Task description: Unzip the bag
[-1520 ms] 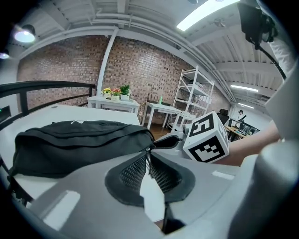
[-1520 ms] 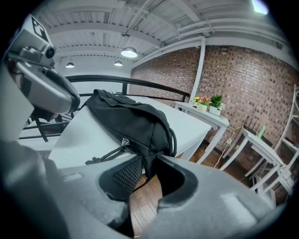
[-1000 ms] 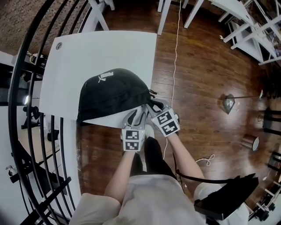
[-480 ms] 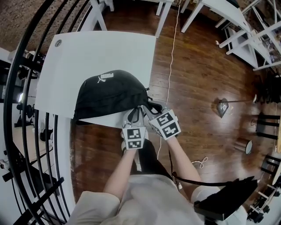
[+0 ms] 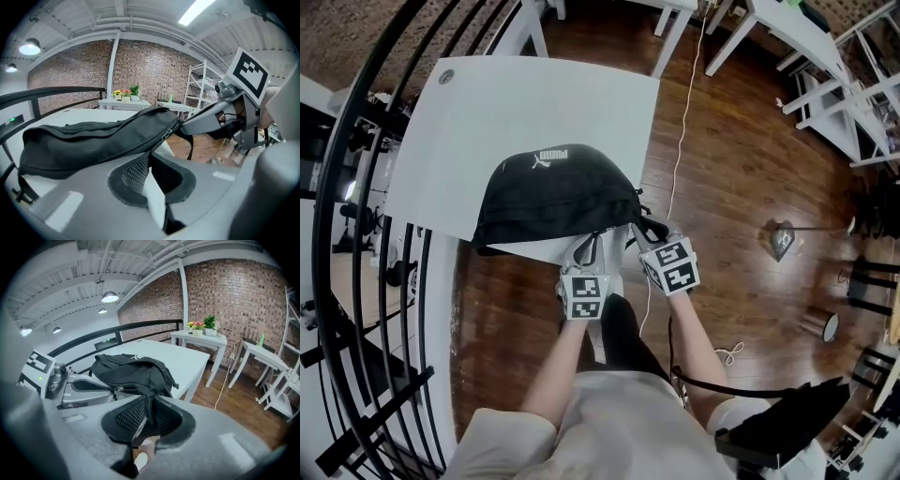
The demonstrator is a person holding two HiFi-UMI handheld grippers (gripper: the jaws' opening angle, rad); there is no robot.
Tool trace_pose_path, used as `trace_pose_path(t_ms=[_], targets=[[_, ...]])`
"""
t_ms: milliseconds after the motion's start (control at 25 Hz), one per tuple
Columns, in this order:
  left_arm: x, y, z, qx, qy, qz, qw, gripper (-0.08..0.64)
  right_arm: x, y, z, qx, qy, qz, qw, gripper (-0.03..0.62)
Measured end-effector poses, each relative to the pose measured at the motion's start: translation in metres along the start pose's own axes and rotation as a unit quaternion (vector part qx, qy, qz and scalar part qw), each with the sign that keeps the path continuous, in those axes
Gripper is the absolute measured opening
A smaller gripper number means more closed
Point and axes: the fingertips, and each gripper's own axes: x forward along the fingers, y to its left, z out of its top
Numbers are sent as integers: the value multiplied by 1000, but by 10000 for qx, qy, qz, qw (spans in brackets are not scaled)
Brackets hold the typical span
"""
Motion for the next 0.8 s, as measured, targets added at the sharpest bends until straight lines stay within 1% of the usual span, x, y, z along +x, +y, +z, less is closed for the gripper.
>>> trace_pose_path(t_ms=[160, 320, 400, 560, 640, 720, 800], targets=[[-17, 43, -25, -83, 207, 347, 9992, 31, 6, -3, -9, 34, 31, -160, 9999, 49], [-45, 108, -54, -116, 458, 850, 9953, 32, 12, -9, -14, 126, 74, -281, 9995, 49], [-63, 139, -67, 15, 592, 1043, 9928, 34, 15, -11, -19, 154, 108, -332, 9993, 49], [-96, 200, -84, 418, 795, 1376, 9864, 34, 20, -14, -28, 116, 168, -508, 9985, 49], [-112, 231, -89, 496, 849, 1611, 9820, 35, 22, -15, -31, 136, 177, -627, 9978, 48], [-125, 260, -91, 494, 858, 1828, 9782, 35, 22, -16, -33, 168, 155, -749, 9969, 48], [-129, 276, -89, 557, 832, 1852, 9776, 40, 23, -17, -33, 188, 106, -860, 9961, 48]])
